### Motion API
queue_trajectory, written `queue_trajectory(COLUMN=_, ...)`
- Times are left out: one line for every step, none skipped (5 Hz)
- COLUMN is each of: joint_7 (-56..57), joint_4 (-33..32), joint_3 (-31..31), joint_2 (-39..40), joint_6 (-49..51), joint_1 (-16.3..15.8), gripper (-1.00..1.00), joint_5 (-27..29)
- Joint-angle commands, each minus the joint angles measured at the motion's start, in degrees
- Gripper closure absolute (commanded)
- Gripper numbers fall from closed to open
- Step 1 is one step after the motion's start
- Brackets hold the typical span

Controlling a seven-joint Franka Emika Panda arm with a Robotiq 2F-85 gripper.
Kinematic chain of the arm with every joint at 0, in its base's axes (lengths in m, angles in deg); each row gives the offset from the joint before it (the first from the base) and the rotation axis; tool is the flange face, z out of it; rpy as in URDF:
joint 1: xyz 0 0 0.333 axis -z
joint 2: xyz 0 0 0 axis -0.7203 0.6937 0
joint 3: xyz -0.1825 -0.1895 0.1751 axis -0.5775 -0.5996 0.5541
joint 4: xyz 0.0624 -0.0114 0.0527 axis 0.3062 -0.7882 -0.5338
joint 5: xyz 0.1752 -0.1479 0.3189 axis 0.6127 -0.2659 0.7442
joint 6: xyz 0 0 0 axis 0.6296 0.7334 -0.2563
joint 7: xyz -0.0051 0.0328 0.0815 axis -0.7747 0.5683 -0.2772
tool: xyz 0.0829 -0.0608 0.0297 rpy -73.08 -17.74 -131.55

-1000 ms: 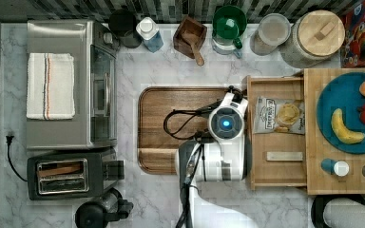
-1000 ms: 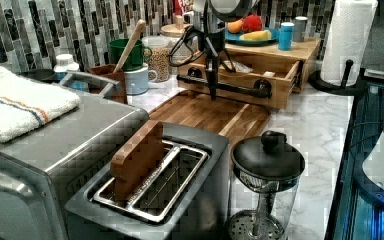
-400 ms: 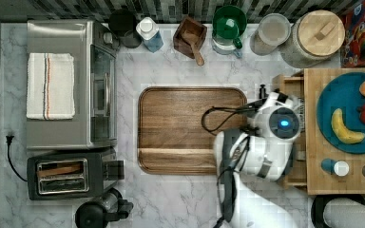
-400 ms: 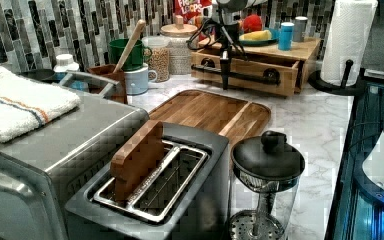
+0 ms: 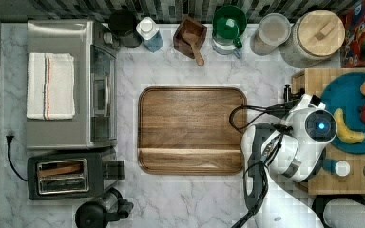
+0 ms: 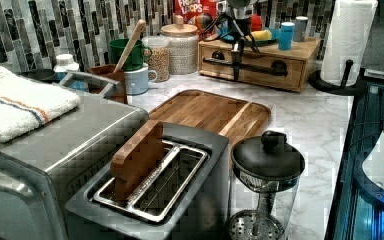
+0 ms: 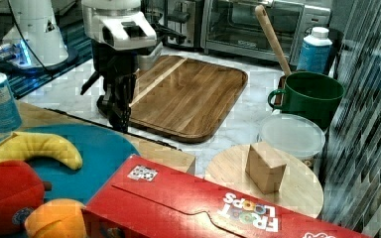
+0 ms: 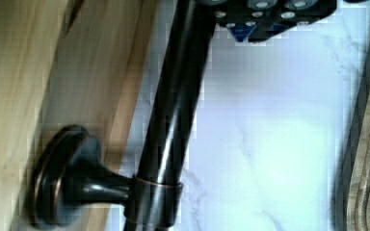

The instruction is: Close the drawer.

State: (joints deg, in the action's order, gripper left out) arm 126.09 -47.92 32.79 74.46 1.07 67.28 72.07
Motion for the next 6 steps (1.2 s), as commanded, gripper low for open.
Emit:
queue_trajectory(joint_7=9.5, joint_4=10.6, joint_3=-5.2, joint_2=2.6, joint_6=-0.9, joint_1=7.4, gripper=1.0, joint_5=1.8)
queue_trajectory(joint_7=9.6, joint_4=10.6, joint_3=-5.5, joint_2=2.6, joint_6=-0.9, joint_1=7.1, gripper=1.0, joint_5=2.0)
queue_trajectory(joint_7=9.5, joint_4=10.6, joint_3=-5.4, joint_2=2.6, joint_6=-0.9, joint_1=7.2, gripper=1.0, joint_5=1.9)
queue_trajectory(joint_7=9.6, joint_4=10.6, joint_3=-5.4, joint_2=2.6, joint_6=-0.9, joint_1=7.2, gripper=1.0, joint_5=1.9)
queue_trajectory(joint_7=9.5, joint_4=10.6, joint_3=-5.5, joint_2=2.6, joint_6=-0.9, joint_1=7.1, gripper=1.0, joint_5=2.0)
queue_trajectory(joint_7=9.6, joint_4=10.6, joint_3=-5.4, joint_2=2.6, joint_6=-0.9, joint_1=7.2, gripper=1.0, joint_5=2.0)
